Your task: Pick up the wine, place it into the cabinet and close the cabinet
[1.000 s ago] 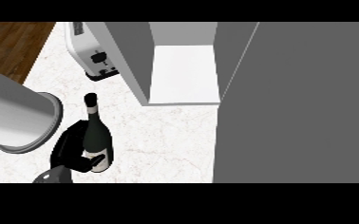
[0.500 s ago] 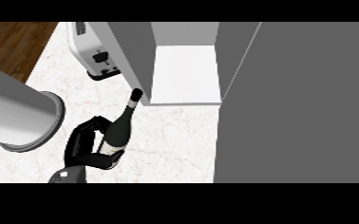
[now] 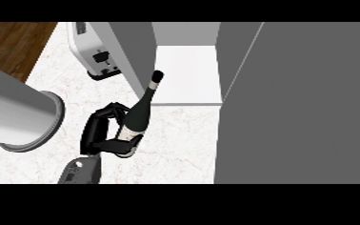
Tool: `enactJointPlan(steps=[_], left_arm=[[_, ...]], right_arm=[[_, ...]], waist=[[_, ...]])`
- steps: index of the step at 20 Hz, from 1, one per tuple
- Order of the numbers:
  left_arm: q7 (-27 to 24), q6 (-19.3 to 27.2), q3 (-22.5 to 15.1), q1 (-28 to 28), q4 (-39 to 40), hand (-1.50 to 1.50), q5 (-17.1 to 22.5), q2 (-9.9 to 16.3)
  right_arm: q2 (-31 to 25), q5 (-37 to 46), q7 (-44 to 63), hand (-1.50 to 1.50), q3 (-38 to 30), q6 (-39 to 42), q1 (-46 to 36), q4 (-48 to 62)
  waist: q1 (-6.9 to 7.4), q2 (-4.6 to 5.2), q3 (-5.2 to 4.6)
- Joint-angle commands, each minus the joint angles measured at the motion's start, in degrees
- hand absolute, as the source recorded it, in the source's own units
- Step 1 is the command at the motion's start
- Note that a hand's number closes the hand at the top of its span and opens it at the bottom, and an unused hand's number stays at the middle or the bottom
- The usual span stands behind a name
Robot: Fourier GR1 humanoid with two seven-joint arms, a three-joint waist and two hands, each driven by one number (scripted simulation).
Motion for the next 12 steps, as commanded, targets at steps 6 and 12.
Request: enactJointPlan(steps=[6,12], left_arm=[[14.21,11.31,-12.84,-3.05,-8.51,1.5,3.31,-1.17],[21.44,19.24,-17.93,-9.93,-7.05,1.5,-2.27,-1.16]], right_arm=[[-1.47,-6.12,8.23,-1.5,-2.82,-1.63,-1.53,-9.6],[-0.94,-6.05,5.59,-1.5,-4.27,0.02,-0.15,-6.81]], waist=[[-0.19,0.07,-0.05],[-0.72,0.11,-0.03]])
